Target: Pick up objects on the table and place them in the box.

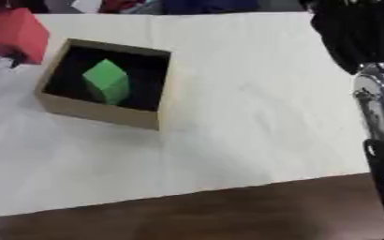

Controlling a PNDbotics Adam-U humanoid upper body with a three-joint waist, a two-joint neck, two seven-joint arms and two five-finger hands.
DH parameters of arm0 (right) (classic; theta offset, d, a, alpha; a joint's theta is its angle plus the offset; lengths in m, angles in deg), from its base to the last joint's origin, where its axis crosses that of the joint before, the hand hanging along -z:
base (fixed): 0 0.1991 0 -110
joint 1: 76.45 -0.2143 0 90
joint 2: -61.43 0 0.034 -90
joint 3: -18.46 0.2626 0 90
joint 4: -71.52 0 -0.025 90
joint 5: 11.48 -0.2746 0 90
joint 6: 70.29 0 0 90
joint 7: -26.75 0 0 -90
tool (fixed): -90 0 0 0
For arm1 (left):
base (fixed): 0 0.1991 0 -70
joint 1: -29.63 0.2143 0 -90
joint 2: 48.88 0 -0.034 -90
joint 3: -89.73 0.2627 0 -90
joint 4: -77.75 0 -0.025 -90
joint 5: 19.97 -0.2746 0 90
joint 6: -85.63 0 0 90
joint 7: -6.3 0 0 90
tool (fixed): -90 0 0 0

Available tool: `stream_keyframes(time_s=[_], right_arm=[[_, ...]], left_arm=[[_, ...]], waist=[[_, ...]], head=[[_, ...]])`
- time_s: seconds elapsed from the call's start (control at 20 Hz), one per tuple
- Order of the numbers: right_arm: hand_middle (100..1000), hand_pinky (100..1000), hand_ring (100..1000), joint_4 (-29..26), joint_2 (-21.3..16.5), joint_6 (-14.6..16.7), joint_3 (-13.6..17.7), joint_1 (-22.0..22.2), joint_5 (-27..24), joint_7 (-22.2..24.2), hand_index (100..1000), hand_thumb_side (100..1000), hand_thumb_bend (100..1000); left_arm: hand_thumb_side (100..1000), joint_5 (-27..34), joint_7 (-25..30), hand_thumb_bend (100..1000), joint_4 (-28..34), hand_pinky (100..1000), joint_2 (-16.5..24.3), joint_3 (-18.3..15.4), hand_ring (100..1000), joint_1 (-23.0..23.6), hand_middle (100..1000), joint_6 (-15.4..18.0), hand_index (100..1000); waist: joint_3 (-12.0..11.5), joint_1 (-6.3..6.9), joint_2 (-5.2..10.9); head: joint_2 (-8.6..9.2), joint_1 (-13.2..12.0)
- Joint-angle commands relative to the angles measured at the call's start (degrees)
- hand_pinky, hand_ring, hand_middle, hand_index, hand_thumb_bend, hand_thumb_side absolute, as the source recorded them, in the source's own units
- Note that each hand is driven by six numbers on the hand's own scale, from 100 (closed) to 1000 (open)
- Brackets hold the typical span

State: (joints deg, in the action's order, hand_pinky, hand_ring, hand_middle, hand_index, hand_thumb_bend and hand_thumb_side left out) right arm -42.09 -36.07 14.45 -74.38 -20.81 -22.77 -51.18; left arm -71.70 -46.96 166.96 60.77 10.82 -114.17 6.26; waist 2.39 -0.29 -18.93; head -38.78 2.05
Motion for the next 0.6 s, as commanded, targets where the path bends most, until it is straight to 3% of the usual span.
stream_keyframes(time_s=[0.05,0.3,0.6], right_arm=[[839,1000,864,-0.98,-0.54,-0.17,0.43,-0.71,-0.44,0.08,1000,1000,100],[839,1000,864,-0.98,-0.52,-0.23,0.38,-0.81,-0.41,0.23,1000,1000,100],[838,1000,864,-0.98,-0.31,-0.37,0.27,-0.9,-0.36,0.52,1000,1000,100]], left_arm=[[486,0.55,-2.18,100,4.18,594,-0.45,1.32,737,-1.55,570,-1.08,787],[525,2.47,-3.58,100,6.26,568,-2.7,3.34,725,-2.41,566,-1.74,784],[607,7.21,-5.57,100,6.03,553,-4.55,5.57,725,-2.83,581,-1.71,794]], waist=[[0.11,0.14,1.34],[0.26,0.4,1.1],[0.64,0.6,0.69]], head=[[-0.54,-0.94],[-0.56,-2.78],[-0.38,-3.32]])
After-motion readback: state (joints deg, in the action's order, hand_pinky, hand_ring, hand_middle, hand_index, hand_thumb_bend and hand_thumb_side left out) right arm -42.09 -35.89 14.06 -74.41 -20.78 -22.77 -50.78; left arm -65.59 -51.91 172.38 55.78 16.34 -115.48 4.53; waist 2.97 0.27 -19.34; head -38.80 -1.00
